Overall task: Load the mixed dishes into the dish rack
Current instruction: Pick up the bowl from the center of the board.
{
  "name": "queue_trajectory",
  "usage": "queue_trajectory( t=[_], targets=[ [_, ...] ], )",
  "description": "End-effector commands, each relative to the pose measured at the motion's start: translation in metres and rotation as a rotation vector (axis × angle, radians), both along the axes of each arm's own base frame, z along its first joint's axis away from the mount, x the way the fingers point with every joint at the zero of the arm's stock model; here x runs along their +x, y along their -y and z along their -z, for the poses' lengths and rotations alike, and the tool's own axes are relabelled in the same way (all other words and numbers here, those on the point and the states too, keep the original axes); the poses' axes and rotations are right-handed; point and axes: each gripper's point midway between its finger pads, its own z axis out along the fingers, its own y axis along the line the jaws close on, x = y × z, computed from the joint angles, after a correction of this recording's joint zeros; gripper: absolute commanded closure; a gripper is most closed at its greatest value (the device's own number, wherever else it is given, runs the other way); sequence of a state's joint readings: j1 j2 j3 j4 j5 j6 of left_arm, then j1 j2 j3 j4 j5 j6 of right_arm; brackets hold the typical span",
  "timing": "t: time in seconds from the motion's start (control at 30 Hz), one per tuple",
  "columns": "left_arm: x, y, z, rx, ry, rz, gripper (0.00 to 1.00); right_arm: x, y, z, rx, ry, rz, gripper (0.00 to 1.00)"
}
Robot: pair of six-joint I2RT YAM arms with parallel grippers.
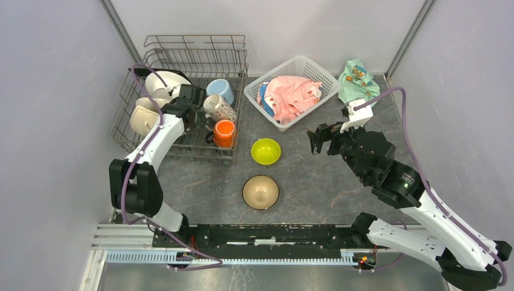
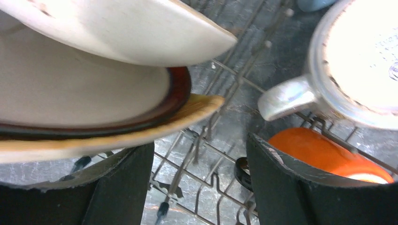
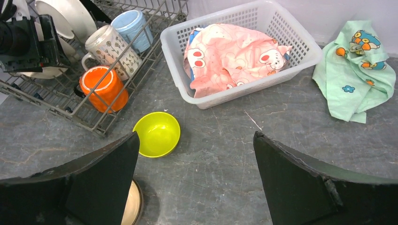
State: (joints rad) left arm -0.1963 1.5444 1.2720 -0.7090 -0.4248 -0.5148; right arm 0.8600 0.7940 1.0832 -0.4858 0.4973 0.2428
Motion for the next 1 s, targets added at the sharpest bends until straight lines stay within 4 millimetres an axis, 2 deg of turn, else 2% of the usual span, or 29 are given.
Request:
queue_trajectory(
  t=[0.0, 0.13, 0.3, 0.4, 0.53, 0.73, 0.83, 0.97],
  targets=[
    [0.009, -0.027, -0.002, 0.056, 0.019, -0.044, 0.24, -0.001, 0.009, -0.003, 0.035, 0.004, 0.042, 0.02],
    [0.004, -0.032, -0.001, 0.041, 0.005, -0.063, 0.31, -0.001, 0.009, -0.003, 0.038, 0.004, 0.044, 0.02],
    [0.005, -0.025, -0.011, -0.005, 0.028, -0.058, 0.31, 0.001, 0.006, -0.002, 0.035, 0.009, 0.043, 0.02],
    [0.009, -0.016, -0.026, -0.046, 0.056, -0.034, 0.28, 0.003, 0.004, 0.001, 0.026, 0.002, 0.039, 0.02],
    [0.017, 0.0, -0.057, -0.121, 0.115, 0.033, 0.24, 0.004, 0.001, 0.02, 0.0, -0.052, 0.049, 0.02],
    [0.022, 0.019, -0.09, -0.219, 0.182, 0.077, 0.22, 0.004, -0.007, 0.041, -0.006, -0.101, 0.034, 0.02],
    [0.025, 0.035, -0.104, -0.286, 0.235, 0.116, 0.23, 0.005, -0.01, 0.048, -0.015, -0.121, 0.026, 0.02],
    [0.023, 0.075, -0.12, -0.272, 0.274, 0.245, 0.26, 0.004, -0.01, 0.048, -0.022, -0.125, 0.023, 0.02]
  ],
)
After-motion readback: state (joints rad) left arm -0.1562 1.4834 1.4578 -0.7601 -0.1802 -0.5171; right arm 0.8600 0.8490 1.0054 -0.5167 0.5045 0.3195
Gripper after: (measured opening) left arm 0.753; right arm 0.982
